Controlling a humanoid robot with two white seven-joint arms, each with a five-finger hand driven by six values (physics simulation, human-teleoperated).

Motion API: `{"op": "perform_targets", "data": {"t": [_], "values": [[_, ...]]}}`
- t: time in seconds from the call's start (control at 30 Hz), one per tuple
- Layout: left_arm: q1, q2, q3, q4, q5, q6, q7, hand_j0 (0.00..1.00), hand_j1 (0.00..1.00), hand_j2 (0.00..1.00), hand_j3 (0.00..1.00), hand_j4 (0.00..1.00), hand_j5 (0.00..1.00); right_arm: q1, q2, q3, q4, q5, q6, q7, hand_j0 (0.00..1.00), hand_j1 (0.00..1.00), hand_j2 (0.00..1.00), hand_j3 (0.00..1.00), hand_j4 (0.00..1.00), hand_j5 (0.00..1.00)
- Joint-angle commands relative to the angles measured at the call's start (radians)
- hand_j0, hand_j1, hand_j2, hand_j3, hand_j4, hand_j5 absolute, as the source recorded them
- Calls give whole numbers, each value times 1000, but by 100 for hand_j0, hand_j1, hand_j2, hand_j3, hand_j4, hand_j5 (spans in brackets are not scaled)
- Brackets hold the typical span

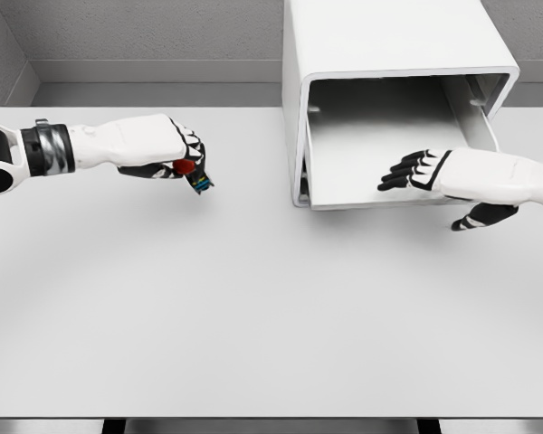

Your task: Slide open multi-storey tabletop storage cabinets and put open load switch and slide close multi-storey tabletop storage cabinets

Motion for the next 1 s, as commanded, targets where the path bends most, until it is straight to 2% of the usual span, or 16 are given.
{"op": "perform_targets", "data": {"t": [0.0, 0.13, 0.2, 0.27, 0.33, 0.4, 0.6, 0.77, 0.97], "values": [[0, 0, 2, -3, 7, 0, 1, 40, 40, 40, 40, 40, 40, 2, -37, -1, -15, -14, 2, -4, 100, 100, 100, 100, 100, 100], [0, 1, 2, -17, 8, 0, 1, 40, 40, 40, 40, 40, 40, 5, -78, -6, -32, -17, 2, -46, 100, 100, 100, 100, 100, 100], [-2, 0, 2, -21, 7, 0, 1, 40, 40, 40, 40, 40, 40, 3, -146, -44, -37, -115, 2, -53, 100, 100, 100, 100, 100, 100], [-20, 0, 2, -27, 7, 0, 1, 40, 40, 40, 40, 40, 40, 5, -183, -58, -38, -187, 2, -53, 100, 100, 100, 100, 100, 100], [-46, 0, 2, -70, 13, 0, 1, 40, 40, 40, 40, 40, 40, 17, -265, -59, -43, -257, 2, -56, 100, 100, 100, 100, 100, 100], [-64, -2, 2, -101, 11, 0, 1, 40, 40, 40, 40, 40, 40, 31, -301, -66, -45, -287, 2, -59, 100, 100, 100, 100, 100, 100], [-112, -16, 0, -175, 7, 0, 1, 40, 40, 40, 40, 40, 40, 55, -292, -66, -48, -287, 2, -62, 100, 100, 100, 100, 100, 100], [-137, 4, -2, -228, 2, 0, -1, 40, 40, 40, 40, 40, 40, 55, -224, -61, -48, -288, 2, -62, 100, 100, 100, 100, 100, 100], [-179, 23, -3, -264, -13, 0, 1, 40, 40, 40, 40, 40, 40, 80, -226, -59, -48, -288, 2, -63, 100, 100, 100, 100, 100, 100]]}}
